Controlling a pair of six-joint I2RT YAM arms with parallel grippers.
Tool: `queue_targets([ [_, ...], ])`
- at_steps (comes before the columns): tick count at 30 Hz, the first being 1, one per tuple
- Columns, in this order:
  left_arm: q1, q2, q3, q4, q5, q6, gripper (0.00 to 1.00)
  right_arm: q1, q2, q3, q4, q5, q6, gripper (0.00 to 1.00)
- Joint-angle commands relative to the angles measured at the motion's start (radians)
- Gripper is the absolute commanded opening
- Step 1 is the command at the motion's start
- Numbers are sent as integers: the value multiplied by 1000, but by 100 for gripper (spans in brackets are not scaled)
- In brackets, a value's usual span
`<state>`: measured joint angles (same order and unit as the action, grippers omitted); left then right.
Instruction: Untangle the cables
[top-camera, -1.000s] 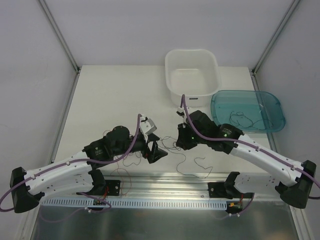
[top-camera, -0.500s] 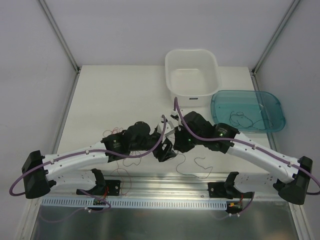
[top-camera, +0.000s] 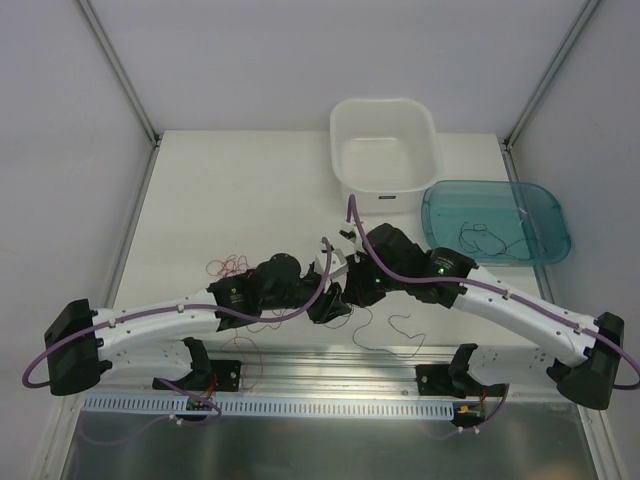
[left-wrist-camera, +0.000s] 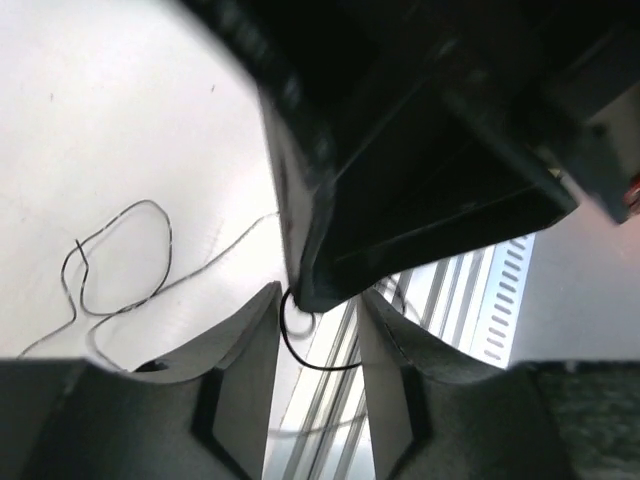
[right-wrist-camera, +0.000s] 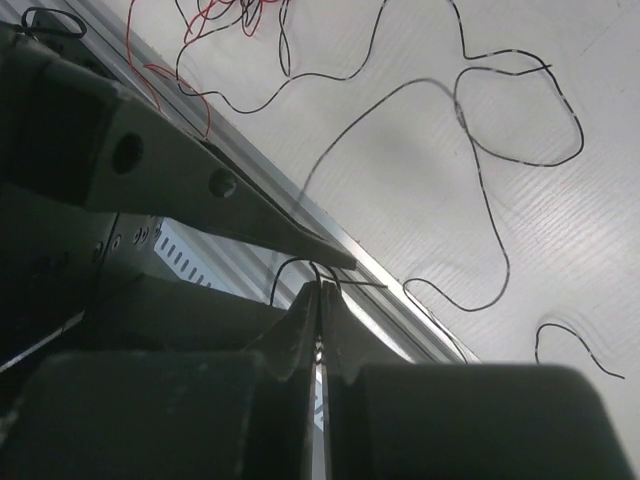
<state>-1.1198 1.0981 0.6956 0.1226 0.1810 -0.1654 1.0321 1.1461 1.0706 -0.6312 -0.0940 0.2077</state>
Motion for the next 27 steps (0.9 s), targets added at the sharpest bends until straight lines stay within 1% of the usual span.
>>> queue_targets([
  [1,-12,-38,-48,18,-55,-39,35,0,-51,-6,79,-15,24,1],
  [4,-12,-53,-74,34,-80,-60,33,-4,-95,-46,134,-33,35,1],
  [5,-12,-52,-80,44,-72,-63,33,-6,-124,-61,189,-41,44,1],
  [7,-12,-44,-82,55,-66,-75,33,-6,-154,-105,241,-53,56,1],
  [15,-12,-15,-130,210,9,-169,28,-9,-282,-254,474,42,130,1],
  [17,-14,-7,-127,232,43,-181,28,-7,-331,-288,525,127,145,1],
  [18,-14,-9,-127,235,54,-192,28,-7,-344,-308,518,167,148,0],
  [19,-12,-14,-128,245,61,-198,28,-7,-367,-313,499,274,162,1],
  [21,-12,-56,-152,267,54,-207,27,-9,-390,-333,404,386,199,1],
  [22,-12,-75,-163,276,42,-209,24,-9,-402,-348,378,471,217,1],
  [24,-12,-137,-194,284,-17,-209,19,-12,-456,-386,346,519,286,1],
  [25,-12,-155,-202,284,-41,-209,10,-14,-468,-421,335,549,312,0],
  [26,-12,-170,-218,284,-90,-210,5,-10,-494,-435,329,553,355,1],
  [27,-12,-196,-225,284,-118,-217,0,-12,-502,-454,337,550,363,1],
])
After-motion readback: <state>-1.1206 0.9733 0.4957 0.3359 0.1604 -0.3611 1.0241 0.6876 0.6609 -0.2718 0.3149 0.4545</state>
